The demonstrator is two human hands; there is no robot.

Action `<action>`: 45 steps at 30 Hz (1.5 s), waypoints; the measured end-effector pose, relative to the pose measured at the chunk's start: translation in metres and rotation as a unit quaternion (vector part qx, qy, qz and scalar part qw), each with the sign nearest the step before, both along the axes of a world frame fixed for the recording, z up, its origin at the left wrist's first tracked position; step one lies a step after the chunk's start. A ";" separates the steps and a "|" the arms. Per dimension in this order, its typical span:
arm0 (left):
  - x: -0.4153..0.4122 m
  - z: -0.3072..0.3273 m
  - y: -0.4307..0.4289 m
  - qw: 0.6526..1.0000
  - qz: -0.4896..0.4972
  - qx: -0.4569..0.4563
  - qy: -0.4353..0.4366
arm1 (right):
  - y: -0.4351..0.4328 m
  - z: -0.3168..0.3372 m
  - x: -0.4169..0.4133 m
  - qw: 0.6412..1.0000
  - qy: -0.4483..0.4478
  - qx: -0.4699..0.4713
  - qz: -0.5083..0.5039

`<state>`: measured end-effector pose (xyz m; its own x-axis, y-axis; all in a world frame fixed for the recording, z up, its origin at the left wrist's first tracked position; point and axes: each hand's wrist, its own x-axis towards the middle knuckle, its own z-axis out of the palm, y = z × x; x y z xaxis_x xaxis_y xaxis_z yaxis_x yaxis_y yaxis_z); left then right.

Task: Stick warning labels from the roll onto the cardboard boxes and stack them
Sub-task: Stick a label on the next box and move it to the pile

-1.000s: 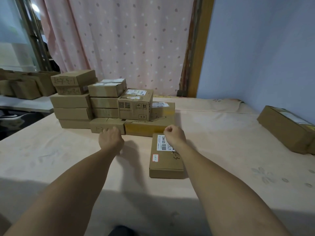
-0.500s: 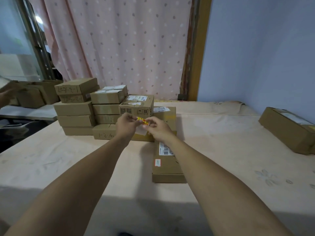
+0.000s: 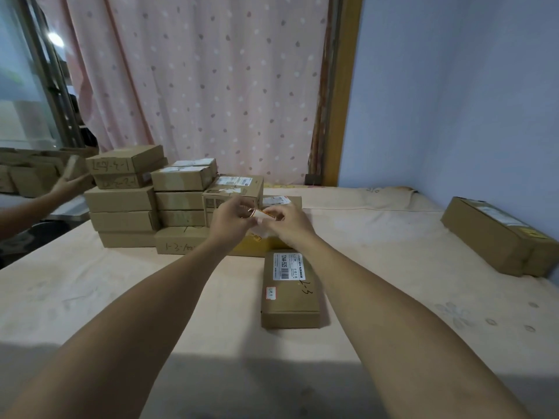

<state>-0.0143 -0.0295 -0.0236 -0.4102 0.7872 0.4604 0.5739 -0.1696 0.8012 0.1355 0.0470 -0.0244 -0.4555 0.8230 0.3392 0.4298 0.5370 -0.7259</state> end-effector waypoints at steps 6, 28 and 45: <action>-0.002 -0.004 -0.005 0.999 0.020 0.023 0.035 | -0.004 0.004 -0.002 0.993 -0.065 0.087 -0.039; -0.021 -0.011 -0.012 0.977 0.013 -0.001 0.215 | -0.007 -0.009 -0.007 0.994 0.084 -0.061 -0.017; -0.059 -0.073 -0.032 0.913 0.121 -0.175 0.348 | -0.007 -0.025 0.025 0.991 0.071 -0.068 -0.091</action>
